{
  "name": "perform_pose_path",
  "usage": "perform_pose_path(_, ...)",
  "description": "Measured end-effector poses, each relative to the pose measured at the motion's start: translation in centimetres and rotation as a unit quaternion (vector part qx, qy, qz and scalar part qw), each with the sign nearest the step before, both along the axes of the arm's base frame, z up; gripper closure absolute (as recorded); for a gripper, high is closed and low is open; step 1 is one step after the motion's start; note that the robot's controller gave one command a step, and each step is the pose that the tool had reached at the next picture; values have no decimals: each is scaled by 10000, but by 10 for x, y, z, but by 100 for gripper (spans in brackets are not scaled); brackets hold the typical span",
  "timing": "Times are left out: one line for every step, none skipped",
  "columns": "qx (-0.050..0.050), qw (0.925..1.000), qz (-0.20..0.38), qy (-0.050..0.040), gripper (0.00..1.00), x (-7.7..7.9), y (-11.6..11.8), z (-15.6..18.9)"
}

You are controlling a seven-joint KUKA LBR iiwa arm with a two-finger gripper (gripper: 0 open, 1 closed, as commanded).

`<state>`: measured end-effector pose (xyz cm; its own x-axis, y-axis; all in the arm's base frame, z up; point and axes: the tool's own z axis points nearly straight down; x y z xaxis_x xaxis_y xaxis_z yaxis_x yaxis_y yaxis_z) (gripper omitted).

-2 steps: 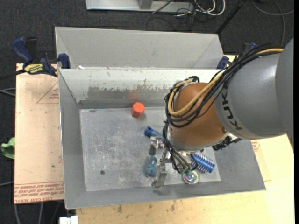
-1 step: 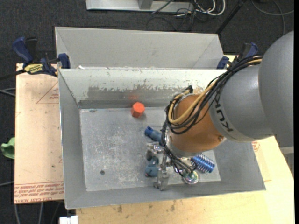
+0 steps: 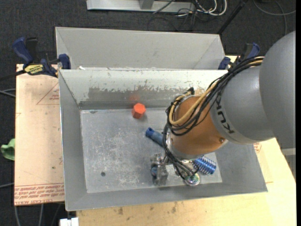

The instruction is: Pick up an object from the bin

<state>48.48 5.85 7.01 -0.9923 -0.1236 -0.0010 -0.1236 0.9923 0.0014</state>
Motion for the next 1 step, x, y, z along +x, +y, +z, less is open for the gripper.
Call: perform_pose_path(2,9997,-250,-47,100,13,-3,140)
